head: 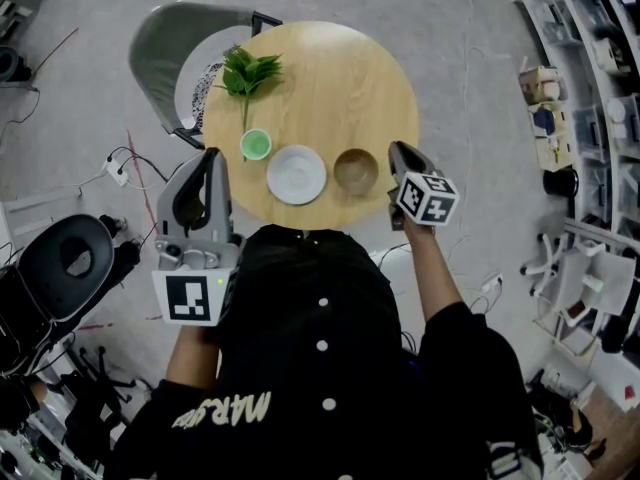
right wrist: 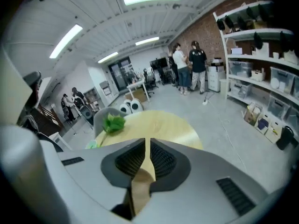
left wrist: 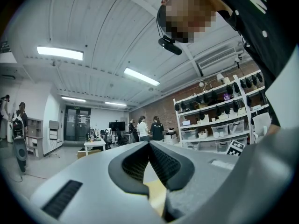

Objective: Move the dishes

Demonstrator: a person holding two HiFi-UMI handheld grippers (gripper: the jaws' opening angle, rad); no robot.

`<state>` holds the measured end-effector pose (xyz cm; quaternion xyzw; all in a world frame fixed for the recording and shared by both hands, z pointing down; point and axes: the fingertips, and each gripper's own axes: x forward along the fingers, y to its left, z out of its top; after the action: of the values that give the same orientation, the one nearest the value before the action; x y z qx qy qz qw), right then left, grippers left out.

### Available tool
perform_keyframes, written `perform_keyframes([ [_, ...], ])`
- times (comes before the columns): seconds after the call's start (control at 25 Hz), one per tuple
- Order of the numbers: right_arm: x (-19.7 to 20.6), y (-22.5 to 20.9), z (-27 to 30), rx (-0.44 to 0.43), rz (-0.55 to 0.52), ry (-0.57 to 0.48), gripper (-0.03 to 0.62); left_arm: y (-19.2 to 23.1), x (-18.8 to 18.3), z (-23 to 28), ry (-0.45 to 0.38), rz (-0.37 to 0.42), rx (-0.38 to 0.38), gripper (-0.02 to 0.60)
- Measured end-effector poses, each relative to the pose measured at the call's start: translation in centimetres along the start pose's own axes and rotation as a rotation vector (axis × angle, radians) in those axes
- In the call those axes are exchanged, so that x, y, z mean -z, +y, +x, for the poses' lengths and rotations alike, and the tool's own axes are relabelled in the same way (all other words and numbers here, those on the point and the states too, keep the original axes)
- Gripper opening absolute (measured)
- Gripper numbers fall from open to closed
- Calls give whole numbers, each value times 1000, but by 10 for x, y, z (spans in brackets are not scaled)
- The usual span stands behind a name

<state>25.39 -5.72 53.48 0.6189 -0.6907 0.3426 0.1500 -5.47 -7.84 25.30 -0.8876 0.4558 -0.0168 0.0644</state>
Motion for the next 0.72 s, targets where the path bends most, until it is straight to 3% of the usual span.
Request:
perform_keyframes([
  [0.12,-57,22,-26,-49,-61,-166,-2,2,-2,2,-11,4,-1,3],
  [0.36,-136,53,-83,-85,-127,-408,-2,3,-9,2,-28,5,-8,3],
  [0.52,-170,64,-119,-86,-181,-554,-3,4,-10,3,-31,23,-4,3],
  [0.72,-194,73,-149,-43,-227,-644,-3,11,-10,3,-27,28,-8,3],
])
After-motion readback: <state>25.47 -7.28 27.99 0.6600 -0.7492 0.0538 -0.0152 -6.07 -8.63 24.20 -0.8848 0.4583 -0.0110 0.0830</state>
